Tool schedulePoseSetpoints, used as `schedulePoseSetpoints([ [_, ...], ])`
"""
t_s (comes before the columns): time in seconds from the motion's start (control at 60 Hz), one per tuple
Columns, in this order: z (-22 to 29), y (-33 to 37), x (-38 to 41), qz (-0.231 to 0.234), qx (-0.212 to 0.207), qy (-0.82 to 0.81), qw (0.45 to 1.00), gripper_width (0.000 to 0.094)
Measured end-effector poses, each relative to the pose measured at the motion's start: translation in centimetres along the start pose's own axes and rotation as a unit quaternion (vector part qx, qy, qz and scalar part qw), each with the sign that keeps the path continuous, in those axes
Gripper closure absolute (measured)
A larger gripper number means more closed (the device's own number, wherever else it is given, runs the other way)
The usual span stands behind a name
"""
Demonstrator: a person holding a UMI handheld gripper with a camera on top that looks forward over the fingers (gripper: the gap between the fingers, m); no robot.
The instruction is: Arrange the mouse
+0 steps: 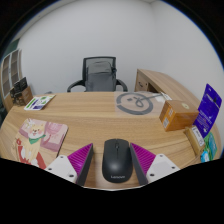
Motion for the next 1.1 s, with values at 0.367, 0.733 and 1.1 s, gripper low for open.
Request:
schedulePoseSetpoints([
  [0.367,-0.1,-0.1,0.0,-0.007,0.0,0.011,1.0,0.0525],
  [0.733,6.5,5.7,0.1,-0.034,-0.035,-0.001,0.999,0.0625],
  [1.1,15.3,11.3,16.4,0.08,-0.107,0.03,0.991,0.0625],
])
Point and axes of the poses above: the point between the fingertips, and its own axes, seen from behind it with the camera up: x to the left, z up, y backward, against the way the camera looks, the point moved 6 cm from there along y, backward, against the way the camera looks, and after that the axes turned 2 degrees about y, right-handed, at the moved point
